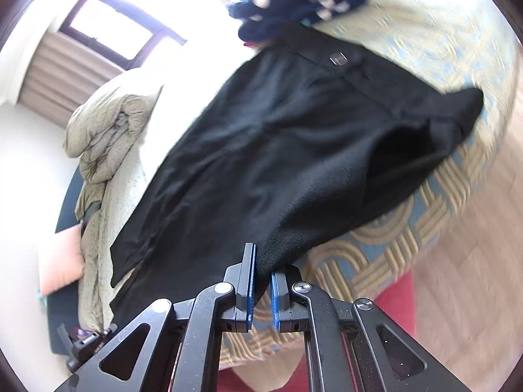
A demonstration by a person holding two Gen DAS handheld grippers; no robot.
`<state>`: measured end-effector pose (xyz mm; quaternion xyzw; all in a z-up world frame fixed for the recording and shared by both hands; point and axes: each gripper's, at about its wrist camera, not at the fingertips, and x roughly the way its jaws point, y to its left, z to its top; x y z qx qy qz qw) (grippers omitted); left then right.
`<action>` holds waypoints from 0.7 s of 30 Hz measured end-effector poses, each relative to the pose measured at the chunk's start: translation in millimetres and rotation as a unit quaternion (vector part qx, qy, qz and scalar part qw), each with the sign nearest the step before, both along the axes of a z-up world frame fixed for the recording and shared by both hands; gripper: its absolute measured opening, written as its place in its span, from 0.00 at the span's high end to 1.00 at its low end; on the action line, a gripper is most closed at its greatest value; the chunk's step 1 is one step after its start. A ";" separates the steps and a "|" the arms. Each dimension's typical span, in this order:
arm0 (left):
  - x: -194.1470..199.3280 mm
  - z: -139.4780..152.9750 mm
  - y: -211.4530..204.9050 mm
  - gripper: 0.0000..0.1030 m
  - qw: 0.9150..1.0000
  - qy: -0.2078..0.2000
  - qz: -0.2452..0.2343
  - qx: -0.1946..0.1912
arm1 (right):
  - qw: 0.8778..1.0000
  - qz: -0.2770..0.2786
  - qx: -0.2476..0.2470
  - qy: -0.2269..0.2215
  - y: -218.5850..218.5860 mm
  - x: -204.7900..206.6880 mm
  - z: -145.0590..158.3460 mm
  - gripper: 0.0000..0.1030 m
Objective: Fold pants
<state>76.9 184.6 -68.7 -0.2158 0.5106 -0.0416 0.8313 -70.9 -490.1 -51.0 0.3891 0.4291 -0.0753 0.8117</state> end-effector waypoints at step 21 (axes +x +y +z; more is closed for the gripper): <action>184.7 52.7 -71.3 0.93 0.993 -0.048 -0.049 0.095 | 0.985 0.065 -0.157 -0.023 -4.8 228.0 56.7 0.93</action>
